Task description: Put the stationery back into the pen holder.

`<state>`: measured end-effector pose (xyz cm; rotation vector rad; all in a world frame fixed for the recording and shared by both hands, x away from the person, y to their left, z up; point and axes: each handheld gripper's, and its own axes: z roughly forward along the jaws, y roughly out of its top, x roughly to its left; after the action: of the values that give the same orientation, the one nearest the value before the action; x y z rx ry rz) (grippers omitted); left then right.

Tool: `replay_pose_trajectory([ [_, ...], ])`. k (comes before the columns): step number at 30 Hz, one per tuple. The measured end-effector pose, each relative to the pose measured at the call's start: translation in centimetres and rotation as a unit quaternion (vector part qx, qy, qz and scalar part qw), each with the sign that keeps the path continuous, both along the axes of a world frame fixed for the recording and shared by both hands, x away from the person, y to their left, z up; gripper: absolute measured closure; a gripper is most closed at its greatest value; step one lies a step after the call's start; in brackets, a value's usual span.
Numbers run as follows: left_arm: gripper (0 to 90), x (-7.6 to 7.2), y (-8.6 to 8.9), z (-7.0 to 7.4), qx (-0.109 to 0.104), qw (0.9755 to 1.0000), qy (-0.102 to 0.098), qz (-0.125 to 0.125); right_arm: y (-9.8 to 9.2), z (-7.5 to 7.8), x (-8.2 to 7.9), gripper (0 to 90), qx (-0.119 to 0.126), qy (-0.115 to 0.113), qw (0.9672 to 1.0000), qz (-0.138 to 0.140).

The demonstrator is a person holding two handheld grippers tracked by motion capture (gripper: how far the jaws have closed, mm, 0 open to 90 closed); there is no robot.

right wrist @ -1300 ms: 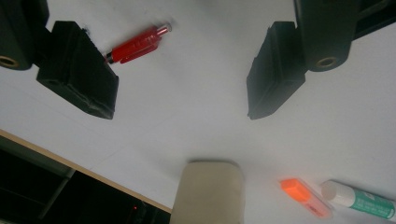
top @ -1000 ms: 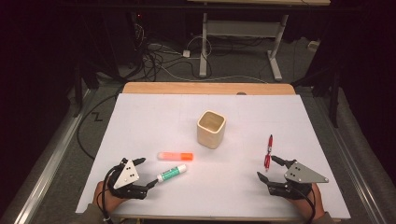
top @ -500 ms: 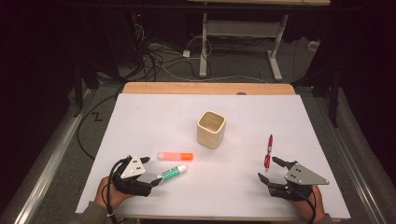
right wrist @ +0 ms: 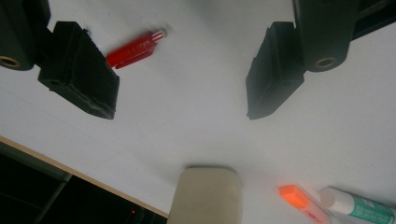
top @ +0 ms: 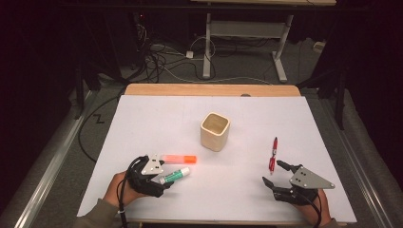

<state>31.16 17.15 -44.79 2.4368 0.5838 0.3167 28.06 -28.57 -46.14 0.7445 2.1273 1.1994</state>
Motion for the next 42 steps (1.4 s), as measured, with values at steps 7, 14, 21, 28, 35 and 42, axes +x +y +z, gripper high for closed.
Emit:
replay_pose_trajectory([
  [7, 33.9, 1.8, -2.2, 0.5, 0.044, 0.9969, 0.064, -0.011, 0.0, -0.1, 0.0, 26.0, -0.001, 0.002, 1.0000, 0.001],
  [14, 47.3, 3.9, -3.9, 0.5, 0.072, 0.9923, 0.100, -0.015, 0.1, -0.1, -0.1, 26.0, -0.002, 0.005, 1.0000, 0.004],
  [21, 54.7, 4.8, -5.4, 0.0, 0.098, 0.9880, 0.116, -0.029, 0.0, -0.1, -0.1, 26.0, -0.003, 0.006, 1.0000, 0.006],
  [28, 55.4, 5.1, -5.8, -0.4, 0.110, 0.9859, 0.122, -0.031, 0.0, -0.1, -0.1, 26.1, -0.002, 0.007, 0.9999, 0.008],
  [35, 62.5, 4.8, -5.9, -0.4, 0.108, 0.9868, 0.114, -0.039, 0.1, -0.1, -0.1, 26.7, -0.006, 0.010, 0.9999, 0.011],
  [42, 62.9, 4.7, -5.3, -0.7, 0.087, 0.9894, 0.108, -0.044, 0.2, -0.2, -0.1, 27.2, -0.007, 0.012, 0.9998, 0.015],
])
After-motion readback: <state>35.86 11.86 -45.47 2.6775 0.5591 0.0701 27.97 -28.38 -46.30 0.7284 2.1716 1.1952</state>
